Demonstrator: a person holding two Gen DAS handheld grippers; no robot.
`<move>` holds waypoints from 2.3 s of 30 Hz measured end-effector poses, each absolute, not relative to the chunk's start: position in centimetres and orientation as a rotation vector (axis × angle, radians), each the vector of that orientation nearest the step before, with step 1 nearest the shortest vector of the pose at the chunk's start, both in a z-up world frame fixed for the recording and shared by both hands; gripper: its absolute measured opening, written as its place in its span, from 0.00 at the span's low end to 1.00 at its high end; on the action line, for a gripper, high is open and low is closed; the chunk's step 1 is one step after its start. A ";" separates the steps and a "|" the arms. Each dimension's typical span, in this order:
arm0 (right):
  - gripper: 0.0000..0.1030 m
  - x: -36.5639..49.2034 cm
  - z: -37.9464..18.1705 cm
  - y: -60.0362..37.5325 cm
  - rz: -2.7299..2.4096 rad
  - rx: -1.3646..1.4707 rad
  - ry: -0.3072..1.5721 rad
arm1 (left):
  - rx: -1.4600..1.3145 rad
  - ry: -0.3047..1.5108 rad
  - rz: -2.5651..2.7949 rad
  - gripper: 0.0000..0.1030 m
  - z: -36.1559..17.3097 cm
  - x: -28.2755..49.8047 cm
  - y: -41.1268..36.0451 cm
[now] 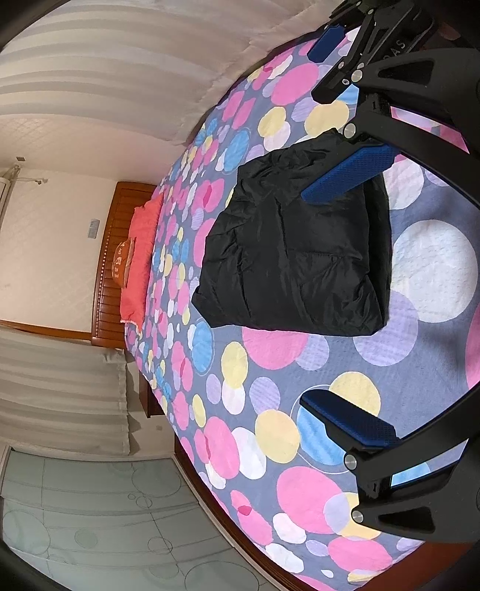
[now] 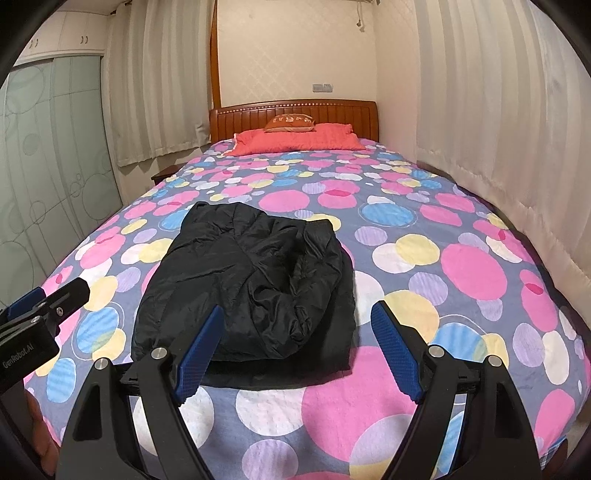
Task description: Fold large clothes
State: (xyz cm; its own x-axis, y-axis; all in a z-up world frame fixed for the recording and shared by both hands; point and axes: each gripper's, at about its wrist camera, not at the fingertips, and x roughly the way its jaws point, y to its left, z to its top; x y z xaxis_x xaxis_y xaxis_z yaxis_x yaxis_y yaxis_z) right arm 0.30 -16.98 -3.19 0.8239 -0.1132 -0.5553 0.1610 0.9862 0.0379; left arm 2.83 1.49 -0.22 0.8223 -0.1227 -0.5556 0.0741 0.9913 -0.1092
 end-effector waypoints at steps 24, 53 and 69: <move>0.78 0.8 -3.9 -16.5 -0.142 0.091 0.600 | -0.089 0.621 -0.109 0.98 -0.8 3.5 0.9; 0.78 0.9 -4.8 -15.4 -0.131 0.101 0.615 | -0.076 0.613 -0.125 0.98 -1.2 3.9 0.4; 0.78 1.8 -5.9 -16.7 -0.113 0.126 0.653 | -0.072 0.656 -0.103 0.98 -3.6 4.7 0.2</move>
State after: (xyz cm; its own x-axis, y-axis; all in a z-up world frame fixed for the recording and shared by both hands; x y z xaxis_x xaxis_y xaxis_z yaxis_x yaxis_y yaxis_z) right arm 1.83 -16.72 -5.88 0.7889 -0.0651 -0.6111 0.1443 0.9862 0.0812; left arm 4.70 0.22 -3.58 0.7877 -0.1185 -0.6046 0.0728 0.9923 -0.0997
